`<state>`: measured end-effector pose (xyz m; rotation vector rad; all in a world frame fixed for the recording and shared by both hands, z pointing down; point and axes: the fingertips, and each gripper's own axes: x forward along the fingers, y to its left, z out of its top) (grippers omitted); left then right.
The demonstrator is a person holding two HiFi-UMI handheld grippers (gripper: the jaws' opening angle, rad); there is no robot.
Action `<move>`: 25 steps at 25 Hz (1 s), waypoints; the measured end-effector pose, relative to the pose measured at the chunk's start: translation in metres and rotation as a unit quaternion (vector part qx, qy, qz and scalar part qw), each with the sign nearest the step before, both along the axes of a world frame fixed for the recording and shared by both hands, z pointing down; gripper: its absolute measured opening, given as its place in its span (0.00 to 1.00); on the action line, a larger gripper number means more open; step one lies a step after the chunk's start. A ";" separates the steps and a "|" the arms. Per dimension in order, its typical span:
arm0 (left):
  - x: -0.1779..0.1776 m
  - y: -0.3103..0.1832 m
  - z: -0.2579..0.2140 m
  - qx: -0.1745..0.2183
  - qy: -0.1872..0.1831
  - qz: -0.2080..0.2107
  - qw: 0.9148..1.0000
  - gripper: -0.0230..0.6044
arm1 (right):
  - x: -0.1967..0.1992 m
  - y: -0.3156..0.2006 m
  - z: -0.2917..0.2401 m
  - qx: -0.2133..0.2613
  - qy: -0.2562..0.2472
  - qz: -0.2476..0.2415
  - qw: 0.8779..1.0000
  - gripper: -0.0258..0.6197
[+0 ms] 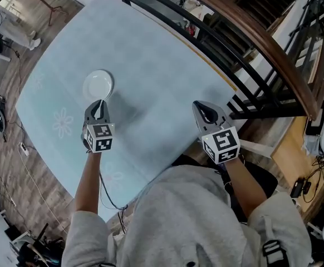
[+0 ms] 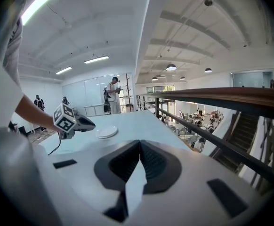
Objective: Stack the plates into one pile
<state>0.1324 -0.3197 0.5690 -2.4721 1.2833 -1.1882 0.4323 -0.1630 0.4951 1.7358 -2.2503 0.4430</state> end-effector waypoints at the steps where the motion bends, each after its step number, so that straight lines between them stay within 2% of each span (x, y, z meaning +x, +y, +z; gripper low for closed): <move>1: -0.002 0.011 -0.009 0.003 0.021 -0.011 1.000 0.08 | -0.001 0.001 -0.003 0.004 -0.002 0.002 1.000 0.08; 3: -0.005 0.033 -0.028 0.004 0.060 -0.024 0.998 0.07 | -0.007 0.003 -0.011 0.014 -0.008 0.007 1.000 0.08; 7: -0.011 0.079 -0.055 0.000 0.123 -0.023 0.992 0.07 | -0.034 0.008 -0.028 0.032 -0.012 0.007 0.999 0.08; 10: -0.031 0.112 -0.076 0.003 0.166 -0.028 0.986 0.07 | -0.063 0.014 -0.041 0.040 -0.005 0.011 0.999 0.08; 13: -0.069 0.143 -0.099 0.015 0.198 -0.049 0.979 0.07 | -0.098 0.027 -0.052 0.046 -0.009 0.022 0.999 0.08; 16: -0.121 0.169 -0.121 0.023 0.229 -0.082 0.970 0.07 | -0.136 0.045 -0.064 0.054 -0.013 0.037 0.998 0.08; 20: -0.176 0.191 -0.139 0.043 0.259 -0.098 0.960 0.07 | -0.186 0.067 -0.073 0.059 -0.010 0.036 0.998 0.08; 25: -0.226 0.219 -0.148 0.062 0.267 -0.090 0.958 0.07 | -0.236 0.099 -0.074 0.068 0.013 0.041 0.997 0.08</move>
